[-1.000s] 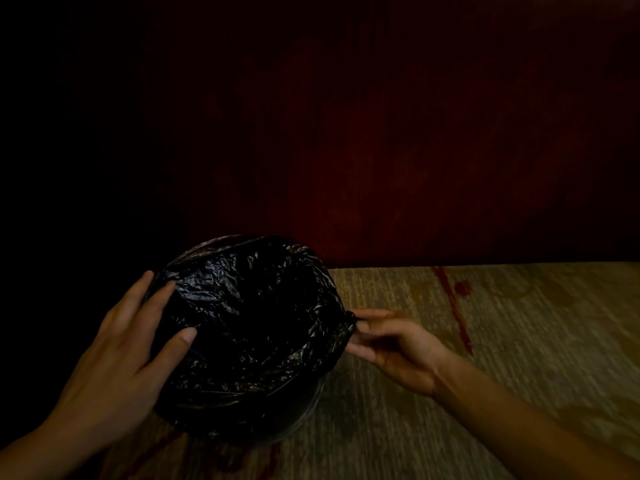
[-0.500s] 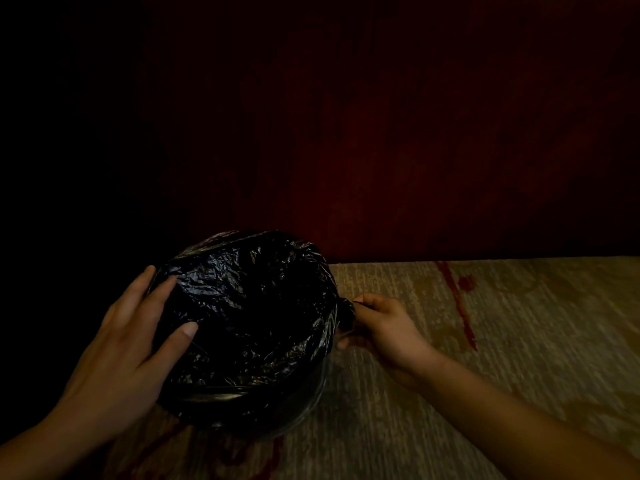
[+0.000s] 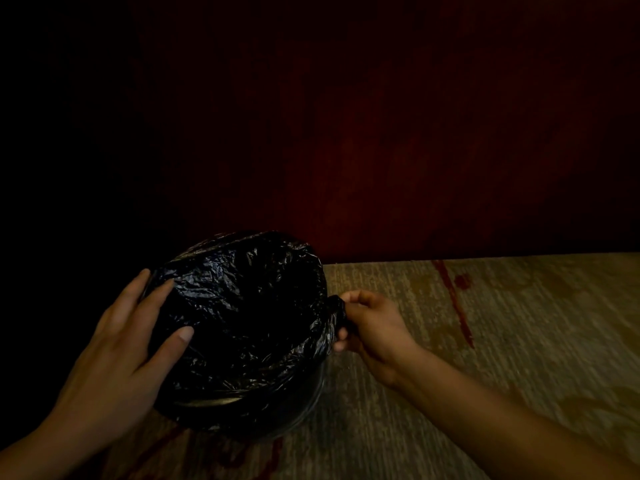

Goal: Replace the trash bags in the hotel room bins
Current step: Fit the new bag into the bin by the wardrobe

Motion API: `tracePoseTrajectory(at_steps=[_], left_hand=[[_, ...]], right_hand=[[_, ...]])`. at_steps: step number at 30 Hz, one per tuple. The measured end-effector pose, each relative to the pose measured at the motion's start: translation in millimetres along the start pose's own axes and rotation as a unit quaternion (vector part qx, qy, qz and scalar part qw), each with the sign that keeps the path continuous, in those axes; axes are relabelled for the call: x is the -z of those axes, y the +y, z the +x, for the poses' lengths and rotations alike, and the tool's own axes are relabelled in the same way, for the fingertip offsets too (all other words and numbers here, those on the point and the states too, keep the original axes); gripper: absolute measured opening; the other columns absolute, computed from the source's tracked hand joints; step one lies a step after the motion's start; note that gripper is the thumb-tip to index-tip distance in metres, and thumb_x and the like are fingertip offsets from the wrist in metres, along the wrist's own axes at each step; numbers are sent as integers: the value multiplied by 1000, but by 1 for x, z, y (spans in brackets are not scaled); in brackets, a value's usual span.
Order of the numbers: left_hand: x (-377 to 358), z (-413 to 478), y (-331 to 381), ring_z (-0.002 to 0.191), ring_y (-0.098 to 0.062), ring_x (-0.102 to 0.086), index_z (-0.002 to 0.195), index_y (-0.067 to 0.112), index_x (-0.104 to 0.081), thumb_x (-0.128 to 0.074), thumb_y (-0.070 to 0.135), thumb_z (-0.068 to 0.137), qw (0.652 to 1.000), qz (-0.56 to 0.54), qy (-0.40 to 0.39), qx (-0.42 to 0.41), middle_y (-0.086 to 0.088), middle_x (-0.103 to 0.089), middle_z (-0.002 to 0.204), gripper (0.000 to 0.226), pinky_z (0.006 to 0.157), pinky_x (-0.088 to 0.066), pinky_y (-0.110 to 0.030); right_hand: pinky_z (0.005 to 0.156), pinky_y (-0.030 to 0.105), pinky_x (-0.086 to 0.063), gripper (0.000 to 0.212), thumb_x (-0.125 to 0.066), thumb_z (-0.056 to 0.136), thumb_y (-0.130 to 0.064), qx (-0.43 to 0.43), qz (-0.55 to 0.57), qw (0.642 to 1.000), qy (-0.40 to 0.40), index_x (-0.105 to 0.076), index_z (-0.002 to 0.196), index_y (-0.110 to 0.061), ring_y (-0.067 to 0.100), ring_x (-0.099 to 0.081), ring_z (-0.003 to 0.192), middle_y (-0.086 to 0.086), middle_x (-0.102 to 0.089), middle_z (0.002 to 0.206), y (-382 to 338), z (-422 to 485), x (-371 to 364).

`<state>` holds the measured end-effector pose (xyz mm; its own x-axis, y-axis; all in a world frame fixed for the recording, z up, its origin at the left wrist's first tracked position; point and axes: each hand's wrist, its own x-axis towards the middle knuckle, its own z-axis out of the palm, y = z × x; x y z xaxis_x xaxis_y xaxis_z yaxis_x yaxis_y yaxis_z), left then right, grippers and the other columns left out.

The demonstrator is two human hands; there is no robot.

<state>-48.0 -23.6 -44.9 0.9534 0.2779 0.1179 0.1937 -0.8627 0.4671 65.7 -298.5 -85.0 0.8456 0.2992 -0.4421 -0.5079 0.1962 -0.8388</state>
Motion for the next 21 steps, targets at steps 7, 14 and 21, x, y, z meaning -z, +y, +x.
tracePoseTrajectory(at_steps=[7, 14, 21], left_hand=[[0, 0, 1, 148, -9, -5, 150, 41, -22, -8, 96, 66, 1000, 4, -4, 5, 26, 1, 158, 101, 118, -18, -49], [-3, 0, -4, 140, 4, -1, 151, 40, -23, -11, 92, 72, 1000, 12, 4, -5, 30, 4, 156, 96, 117, -18, -48], [-3, 1, -3, 145, -1, -4, 150, 41, -24, -12, 94, 70, 1000, -2, 2, -4, 28, 1, 157, 96, 118, -18, -50]], right_hand=[[58, 34, -60, 38, -50, 98, -15, 3, 127, 989, -80, -55, 119, 16, 25, -65, 66, 26, -60, 96, -2, -11, 15], [55, 28, -60, 30, -71, 80, -16, -3, 10, 998, -68, -62, 100, 5, 18, -64, 59, 13, -64, 74, -7, -7, 13], [49, 29, -58, 13, -51, 98, -3, -89, 44, 995, -27, -60, 103, 6, 18, -61, 53, 12, -70, 68, -15, 3, 13]])
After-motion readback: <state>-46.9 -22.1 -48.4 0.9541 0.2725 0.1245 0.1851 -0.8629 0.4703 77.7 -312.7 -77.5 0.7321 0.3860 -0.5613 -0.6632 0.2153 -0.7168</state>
